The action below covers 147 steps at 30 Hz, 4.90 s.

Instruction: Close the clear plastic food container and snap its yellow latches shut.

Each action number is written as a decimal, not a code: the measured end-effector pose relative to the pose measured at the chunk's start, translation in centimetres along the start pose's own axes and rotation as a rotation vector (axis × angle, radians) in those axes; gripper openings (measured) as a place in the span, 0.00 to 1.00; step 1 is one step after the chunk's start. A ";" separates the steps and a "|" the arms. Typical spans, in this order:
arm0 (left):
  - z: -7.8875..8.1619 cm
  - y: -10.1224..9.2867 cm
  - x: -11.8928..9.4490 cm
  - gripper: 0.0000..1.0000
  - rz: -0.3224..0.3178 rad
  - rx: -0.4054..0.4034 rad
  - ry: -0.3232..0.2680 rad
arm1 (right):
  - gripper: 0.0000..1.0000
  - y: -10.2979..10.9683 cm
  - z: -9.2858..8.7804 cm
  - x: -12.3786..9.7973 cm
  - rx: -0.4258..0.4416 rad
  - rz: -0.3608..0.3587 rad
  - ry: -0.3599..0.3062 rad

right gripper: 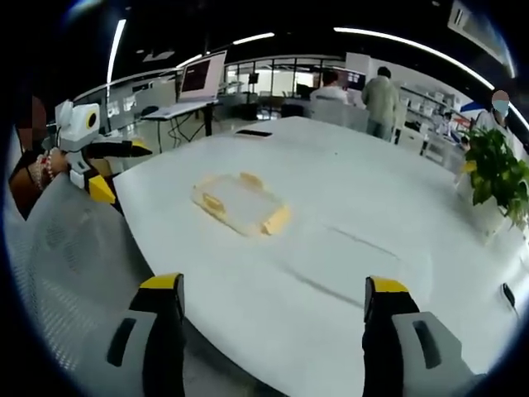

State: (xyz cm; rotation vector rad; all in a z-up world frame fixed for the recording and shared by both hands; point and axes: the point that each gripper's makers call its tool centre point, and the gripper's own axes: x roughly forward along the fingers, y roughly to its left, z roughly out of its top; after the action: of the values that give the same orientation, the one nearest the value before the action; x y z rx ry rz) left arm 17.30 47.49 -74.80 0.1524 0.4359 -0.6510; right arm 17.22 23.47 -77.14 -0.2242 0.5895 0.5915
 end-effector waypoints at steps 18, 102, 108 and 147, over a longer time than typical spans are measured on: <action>0.4 0.2 -0.1 0.94 -0.001 -0.026 -0.018 | 0.82 0.0 0.4 -0.1 -0.016 -0.002 -0.019; -3.4 8.0 12.0 0.93 -0.539 0.562 0.634 | 0.63 0.1 4.0 13.9 -0.645 0.639 0.312; -3.9 7.8 13.1 0.78 -0.584 0.546 0.684 | 0.60 -0.6 2.9 15.1 -0.643 0.655 0.352; -4.1 7.7 13.6 0.33 -0.641 0.653 0.594 | 0.36 -0.3 2.0 16.2 -0.721 0.622 0.481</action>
State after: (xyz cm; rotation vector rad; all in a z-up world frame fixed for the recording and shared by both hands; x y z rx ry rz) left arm 30.29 47.15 -84.44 0.8652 0.8448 -1.3792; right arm 29.25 31.36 -84.88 -0.8977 0.9012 1.3697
